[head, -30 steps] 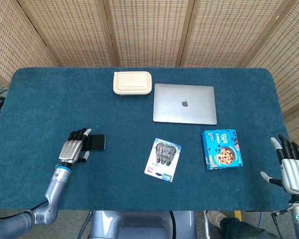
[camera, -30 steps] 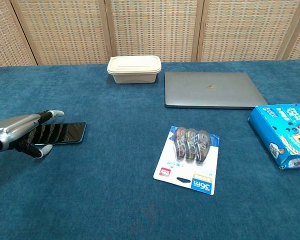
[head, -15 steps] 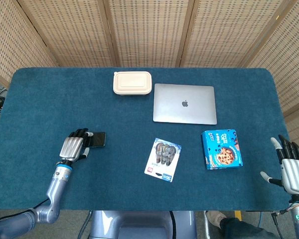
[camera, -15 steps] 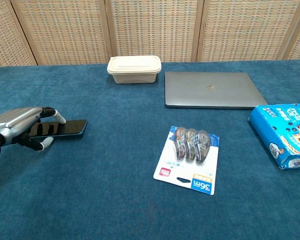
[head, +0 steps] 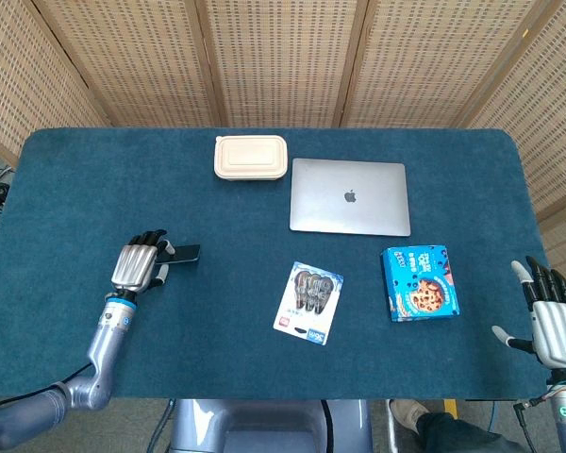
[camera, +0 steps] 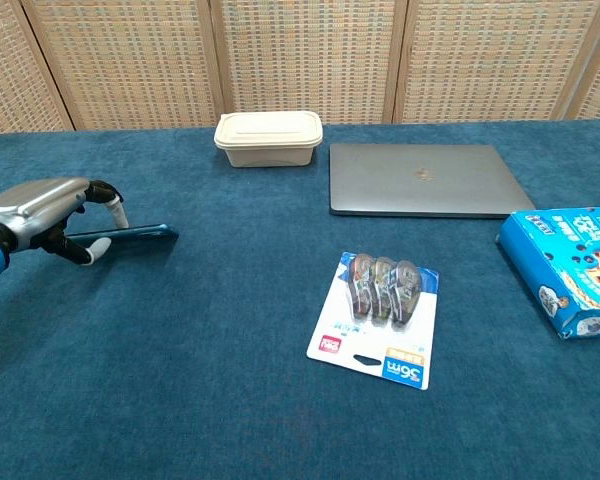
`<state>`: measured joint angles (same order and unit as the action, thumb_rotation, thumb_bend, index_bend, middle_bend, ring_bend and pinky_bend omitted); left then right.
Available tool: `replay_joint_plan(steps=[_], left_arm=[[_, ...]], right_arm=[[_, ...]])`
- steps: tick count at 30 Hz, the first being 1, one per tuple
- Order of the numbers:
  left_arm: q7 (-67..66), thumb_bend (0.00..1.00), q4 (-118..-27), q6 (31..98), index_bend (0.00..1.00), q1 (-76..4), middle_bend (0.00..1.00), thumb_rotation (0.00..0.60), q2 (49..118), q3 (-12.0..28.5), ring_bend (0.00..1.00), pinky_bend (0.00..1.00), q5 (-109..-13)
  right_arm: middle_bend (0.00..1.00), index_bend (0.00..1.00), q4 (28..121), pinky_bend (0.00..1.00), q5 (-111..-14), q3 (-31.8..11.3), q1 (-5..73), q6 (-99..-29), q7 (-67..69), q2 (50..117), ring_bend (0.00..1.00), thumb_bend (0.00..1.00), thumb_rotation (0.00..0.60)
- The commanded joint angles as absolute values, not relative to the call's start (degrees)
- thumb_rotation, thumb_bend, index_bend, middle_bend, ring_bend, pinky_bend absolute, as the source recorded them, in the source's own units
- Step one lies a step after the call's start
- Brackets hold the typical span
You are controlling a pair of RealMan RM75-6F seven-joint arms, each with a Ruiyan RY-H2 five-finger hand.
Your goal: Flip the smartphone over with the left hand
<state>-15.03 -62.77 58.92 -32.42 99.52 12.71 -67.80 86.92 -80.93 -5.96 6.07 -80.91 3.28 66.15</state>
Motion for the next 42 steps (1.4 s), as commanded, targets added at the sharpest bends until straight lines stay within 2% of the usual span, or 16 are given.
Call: replay_joint_plan(steps=[1, 3, 8, 14, 18, 20, 22, 23, 24, 26, 33, 37, 42], left_arm=[[-18.9, 0.49, -63.8, 57.6, 0.41, -34.6, 0.2, 0.6, 98.1, 15.0, 0.18, 0.22, -65.3], [-22.0, 0.49, -62.0, 55.0, 0.41, -37.7, 0.2, 0.6, 97.8, 18.2, 0.18, 0.22, -61.9], [-25.8, 0.49, -58.2, 52.0, 0.41, -41.5, 0.2, 0.6, 98.2, 21.2, 0.18, 0.22, -56.3], [-24.7, 0.46, -55.6, 51.0, 0.4, -43.4, 0.19, 0.6, 97.9, 22.8, 0.16, 0.22, -53.6], [-21.9, 0.37, -58.1, 52.9, 0.31, -42.4, 0.1, 0.6, 95.7, 22.5, 0.09, 0.2, -55.5], [-19.1, 0.22, -61.1, 55.3, 0.23, -40.9, 0.03, 0.6, 93.4, 21.8, 0.02, 0.14, -58.3], [-16.4, 0.11, -64.0, 58.0, 0.16, -39.1, 0.0, 0.6, 90.9, 20.9, 0.0, 0.09, -61.1], [-15.1, 0.04, -65.8, 59.2, 0.09, -38.1, 0.0, 0.6, 89.5, 20.3, 0.0, 0.04, -62.4], [-14.2, 0.01, -67.0, 59.9, 0.05, -37.4, 0.0, 0.6, 88.5, 20.0, 0.0, 0.02, -63.2], [-11.5, 0.0, -70.8, 62.7, 0.0, -35.0, 0.0, 0.6, 85.3, 18.9, 0.0, 0.0, -65.9], [-6.8, 0.0, -82.7, 70.5, 0.0, -26.5, 0.0, 0.6, 75.8, 14.8, 0.0, 0.0, -70.4], [-5.7, 0.0, -90.2, 75.2, 0.0, -20.5, 0.0, 0.6, 70.1, 10.7, 0.0, 0.0, -72.8], [-5.1, 0.0, -94.4, 79.5, 0.0, -15.1, 0.0, 0.6, 66.2, 6.0, 0.0, 0.0, -76.1]], right_arm=[[0.0, 0.0, 86.9, 0.0, -80.9, -5.9, 6.1, -80.7, 3.3, 66.2, 0.0, 0.0, 0.6], [0.0, 0.0, 86.8, 0.0, -80.8, -5.9, 6.2, -80.5, 3.5, 66.2, 0.0, 0.0, 0.6], [0.0, 0.0, 86.6, 0.0, -80.3, -6.0, 6.3, -80.2, 3.5, 66.2, 0.0, 0.0, 0.6], [0.0, 0.0, 86.4, 0.0, -79.8, -6.1, 6.4, -79.7, 3.5, 66.3, 0.0, 0.0, 0.6], [0.0, 0.0, 86.4, 0.0, -79.8, -6.1, 6.4, -79.7, 3.5, 66.3, 0.0, 0.0, 0.6], [0.0, 0.0, 86.5, 0.0, -79.9, -6.1, 6.3, -80.0, 3.5, 66.3, 0.0, 0.0, 0.6], [0.0, 0.0, 86.6, 0.0, -80.0, -6.1, 6.2, -80.2, 3.6, 66.2, 0.0, 0.0, 0.6], [0.0, 0.0, 86.7, 0.0, -80.1, -6.1, 6.1, -80.4, 3.7, 66.1, 0.0, 0.0, 0.6], [0.0, 0.0, 86.8, 0.0, -80.2, -6.1, 6.1, -80.4, 3.7, 66.1, 0.0, 0.0, 0.6], [0.0, 0.0, 87.0, 0.0, -80.5, -6.1, 6.1, -80.7, 3.6, 66.0, 0.0, 0.0, 0.6], [0.0, 0.0, 87.6, 0.0, -81.6, -5.8, 5.9, -81.7, 2.9, 66.0, 0.0, 0.0, 0.6], [0.0, 0.0, 88.4, 0.0, -82.7, -5.6, 5.6, -83.0, 2.3, 65.8, 0.0, 0.0, 0.6], [0.0, 0.0, 89.3, 0.0, -83.2, -5.8, 5.2, -84.2, 2.4, 65.3, 0.0, 0.0, 0.6]])
